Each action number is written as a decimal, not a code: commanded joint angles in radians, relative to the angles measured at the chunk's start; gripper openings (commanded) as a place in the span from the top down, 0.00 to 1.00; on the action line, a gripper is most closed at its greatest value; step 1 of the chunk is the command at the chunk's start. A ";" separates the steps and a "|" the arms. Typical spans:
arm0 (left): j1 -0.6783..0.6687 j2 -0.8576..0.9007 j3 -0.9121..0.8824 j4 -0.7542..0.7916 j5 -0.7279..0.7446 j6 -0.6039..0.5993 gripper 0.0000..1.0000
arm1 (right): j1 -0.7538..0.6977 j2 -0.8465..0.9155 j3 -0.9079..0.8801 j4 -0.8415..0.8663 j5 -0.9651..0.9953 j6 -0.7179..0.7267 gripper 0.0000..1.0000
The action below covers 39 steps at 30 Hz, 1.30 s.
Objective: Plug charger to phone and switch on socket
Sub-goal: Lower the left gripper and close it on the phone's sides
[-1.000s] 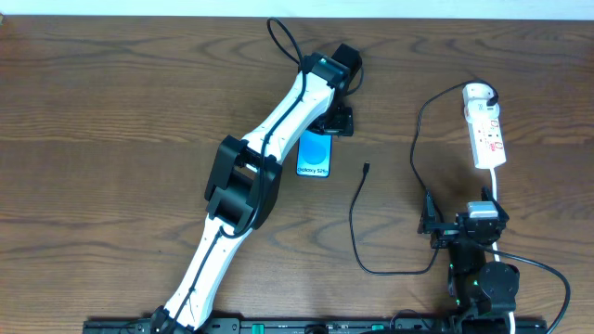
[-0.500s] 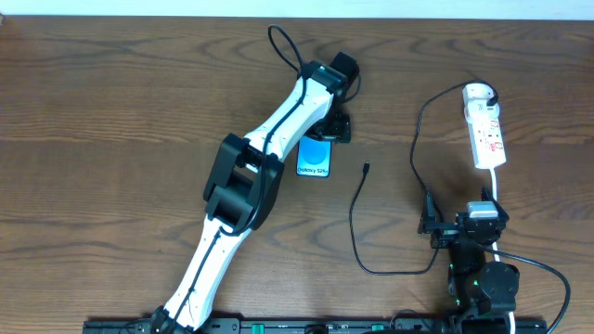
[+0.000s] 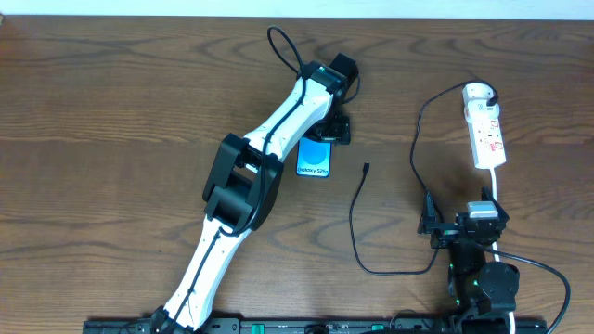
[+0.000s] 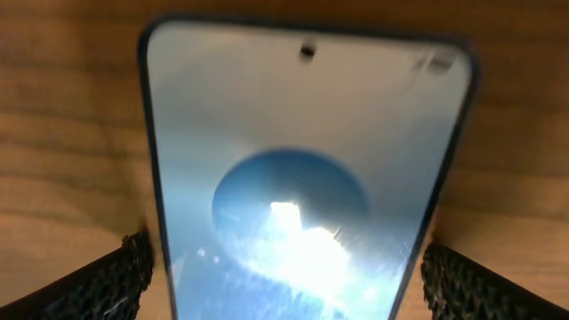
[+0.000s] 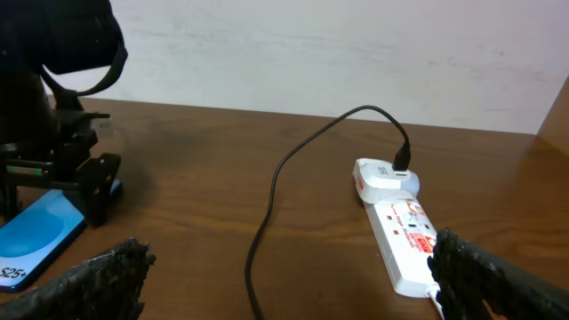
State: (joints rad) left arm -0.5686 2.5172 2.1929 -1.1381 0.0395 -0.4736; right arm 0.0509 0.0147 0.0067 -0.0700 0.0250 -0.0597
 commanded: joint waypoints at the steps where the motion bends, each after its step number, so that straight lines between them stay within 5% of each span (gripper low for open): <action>1: -0.003 0.031 -0.037 -0.028 -0.027 0.044 0.02 | -0.005 -0.003 -0.001 -0.005 -0.001 -0.009 0.01; 24: -0.004 0.031 -0.037 -0.028 -0.021 0.080 0.03 | -0.005 -0.003 -0.001 -0.005 -0.001 -0.009 0.01; 26: -0.004 0.031 -0.037 -0.028 -0.021 0.080 0.11 | -0.005 -0.003 -0.001 -0.004 -0.001 -0.009 0.01; 39: -0.004 0.030 -0.037 -0.032 -0.022 0.080 0.19 | -0.005 -0.003 -0.001 -0.004 -0.001 -0.009 0.01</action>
State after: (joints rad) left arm -0.5716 2.5172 2.1925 -1.1522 0.0505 -0.4091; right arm 0.0509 0.0147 0.0067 -0.0704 0.0246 -0.0601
